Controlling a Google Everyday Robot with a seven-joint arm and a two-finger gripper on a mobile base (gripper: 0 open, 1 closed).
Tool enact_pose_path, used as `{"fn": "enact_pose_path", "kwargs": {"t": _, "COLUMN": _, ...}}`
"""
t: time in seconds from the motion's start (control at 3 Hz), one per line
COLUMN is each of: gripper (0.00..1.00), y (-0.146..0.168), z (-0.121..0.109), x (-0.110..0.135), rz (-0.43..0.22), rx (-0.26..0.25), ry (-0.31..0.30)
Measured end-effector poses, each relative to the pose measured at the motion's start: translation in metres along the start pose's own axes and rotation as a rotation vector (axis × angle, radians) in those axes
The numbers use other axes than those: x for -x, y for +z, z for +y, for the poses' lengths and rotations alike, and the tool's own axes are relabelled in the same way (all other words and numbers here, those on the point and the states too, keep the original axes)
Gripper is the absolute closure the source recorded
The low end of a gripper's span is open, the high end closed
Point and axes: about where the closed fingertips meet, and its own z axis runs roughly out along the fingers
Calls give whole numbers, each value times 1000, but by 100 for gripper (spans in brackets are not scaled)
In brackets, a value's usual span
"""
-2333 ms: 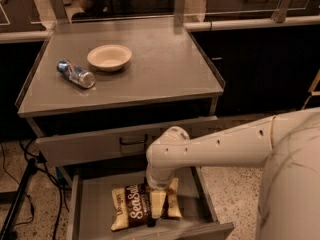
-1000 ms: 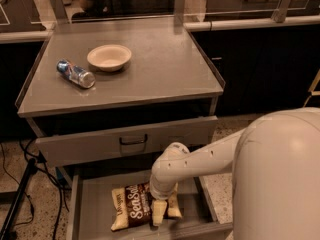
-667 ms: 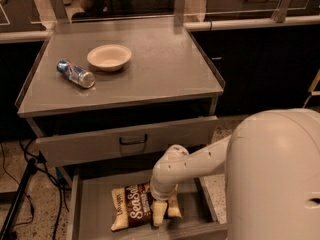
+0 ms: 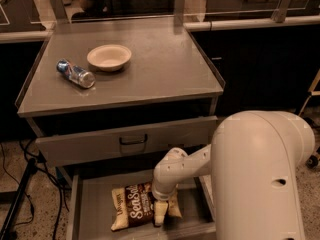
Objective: Pick brown chip bag from middle drawer and place on counter
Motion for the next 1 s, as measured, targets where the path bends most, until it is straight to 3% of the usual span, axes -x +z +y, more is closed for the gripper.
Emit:
{"fn": "enact_pose_path", "kwargs": {"t": 0.67, "gripper": 42, "y": 0, "z": 0, "x": 0, "rz": 0, "rx": 0, "ry": 0}}
{"fn": "enact_pose_path", "kwargs": {"t": 1.0, "gripper": 73, "y": 0, "z": 0, "x": 0, "rz": 0, "rx": 0, "ry": 0}}
